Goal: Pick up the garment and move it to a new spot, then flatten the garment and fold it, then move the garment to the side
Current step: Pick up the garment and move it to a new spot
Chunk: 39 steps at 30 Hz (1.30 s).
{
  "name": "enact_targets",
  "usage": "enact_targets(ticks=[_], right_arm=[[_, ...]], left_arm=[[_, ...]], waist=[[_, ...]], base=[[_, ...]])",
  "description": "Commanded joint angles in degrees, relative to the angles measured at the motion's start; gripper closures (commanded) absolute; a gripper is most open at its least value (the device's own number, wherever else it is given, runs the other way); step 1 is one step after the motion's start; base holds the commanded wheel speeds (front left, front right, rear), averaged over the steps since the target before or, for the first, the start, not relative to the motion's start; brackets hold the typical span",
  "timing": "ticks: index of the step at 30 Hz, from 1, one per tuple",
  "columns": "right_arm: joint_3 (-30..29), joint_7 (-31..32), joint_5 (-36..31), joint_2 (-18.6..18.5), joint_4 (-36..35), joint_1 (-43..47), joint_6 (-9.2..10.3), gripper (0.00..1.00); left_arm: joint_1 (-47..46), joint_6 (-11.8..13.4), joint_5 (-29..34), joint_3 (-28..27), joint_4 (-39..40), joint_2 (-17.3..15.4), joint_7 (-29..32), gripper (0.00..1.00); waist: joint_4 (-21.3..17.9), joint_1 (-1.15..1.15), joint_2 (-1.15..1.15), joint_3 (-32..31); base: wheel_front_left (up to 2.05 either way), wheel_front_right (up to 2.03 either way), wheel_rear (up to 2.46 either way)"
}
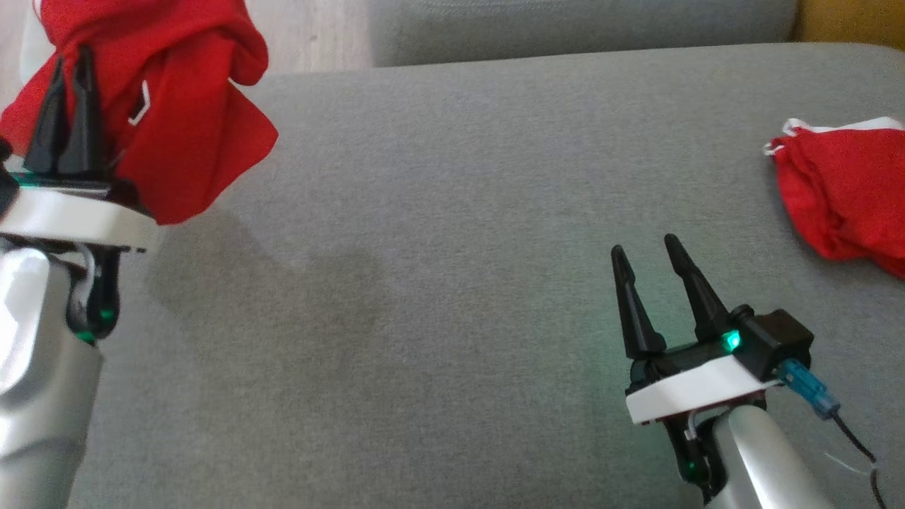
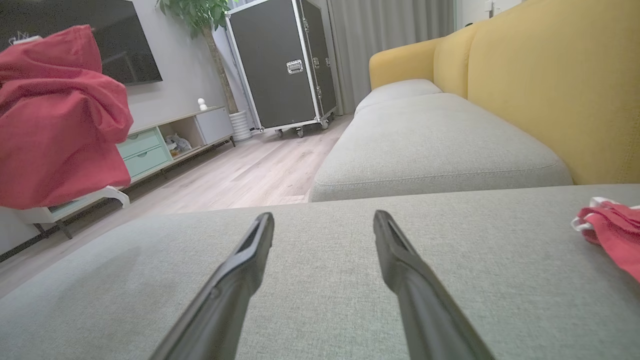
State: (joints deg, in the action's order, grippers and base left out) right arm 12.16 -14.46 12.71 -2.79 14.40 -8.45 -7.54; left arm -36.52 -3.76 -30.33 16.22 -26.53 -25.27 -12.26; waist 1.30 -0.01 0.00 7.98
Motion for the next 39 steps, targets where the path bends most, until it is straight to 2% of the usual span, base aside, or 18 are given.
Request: enact_targets(ticks=[1, 9, 13, 17, 21, 26, 27, 28, 33, 39], right_arm=[[1.53, -0.53, 0.47, -0.09, -1.58, -0.39, 0.05, 0.00], [2.44, -0.54, 1.41, -0.09, -2.14, -0.87, 0.05, 0.00], [2.77, -0.54, 1.91, -0.09, -2.46, -1.41, 0.05, 0.00], [3.14, -0.54, 2.61, -0.09, -3.09, -2.52, 0.05, 0.00], [3.55, -0.54, 3.45, -0.09, -3.87, -3.91, 0.05, 0.00], [4.06, -0.54, 4.94, -0.09, -4.77, -5.41, 0.05, 0.00], [4.06, -0.54, 5.16, -0.09, -4.83, -5.52, 0.05, 0.00], [4.08, -0.54, 5.34, -0.09, -4.86, -5.64, 0.05, 0.00], [3.70, -0.54, 5.68, -0.09, -4.84, -5.81, 0.05, 0.00], [2.81, -0.54, 4.31, -0.09, -4.28, -4.93, 0.05, 0.00]], left_arm=[[-0.50, 1.01, -0.21, -2.67, 4.06, -2.17, -0.12, 1.00], [2.87, 5.67, 2.35, 0.15, 12.77, -1.93, 5.44, 1.00], [2.93, 6.75, 3.03, 2.09, 14.13, -0.32, 7.45, 1.00], [1.83, 7.38, 4.37, 5.86, 14.20, 3.00, 9.61, 1.00], [-0.39, 6.73, 5.29, 9.77, 12.03, 6.83, 11.16, 1.00], [-5.40, 6.69, 5.87, 11.46, 4.26, 10.98, 9.96, 1.00], [-6.17, 6.93, 5.87, 11.32, 2.35, 11.37, 9.63, 0.54], [-7.01, 7.01, 6.09, 11.32, 0.58, 11.57, 9.06, 0.00], [-9.62, 6.75, 6.17, 10.74, -6.01, 12.60, 4.23, 0.00], [-8.65, 5.85, 5.27, 9.25, -9.05, 12.79, -1.26, 0.00]], waist=[[-1.19, 0.01, 0.00, -1.04], [-3.46, 0.01, 0.00, -0.09], [-4.85, 0.01, 0.00, 1.03], [-7.32, 0.01, 0.00, 2.96], [-10.35, 0.01, 0.00, 5.22], [-14.94, 0.01, 0.00, 8.22], [-15.52, 0.01, 0.00, 8.54], [-16.06, 0.01, 0.00, 8.87], [-16.97, 0.01, 0.00, 9.12], [-14.04, 0.01, 0.00, 6.33]], base=[[0.00, 0.00, 0.00], [0.00, 0.00, 0.00], [0.00, 0.00, 0.00], [0.00, 0.00, 0.00], [0.00, 0.00, 0.00], [0.00, 0.00, 0.00], [0.00, 0.00, 0.00], [0.00, 0.00, 0.00], [0.00, 0.00, 0.00], [0.00, 0.00, 0.00]])
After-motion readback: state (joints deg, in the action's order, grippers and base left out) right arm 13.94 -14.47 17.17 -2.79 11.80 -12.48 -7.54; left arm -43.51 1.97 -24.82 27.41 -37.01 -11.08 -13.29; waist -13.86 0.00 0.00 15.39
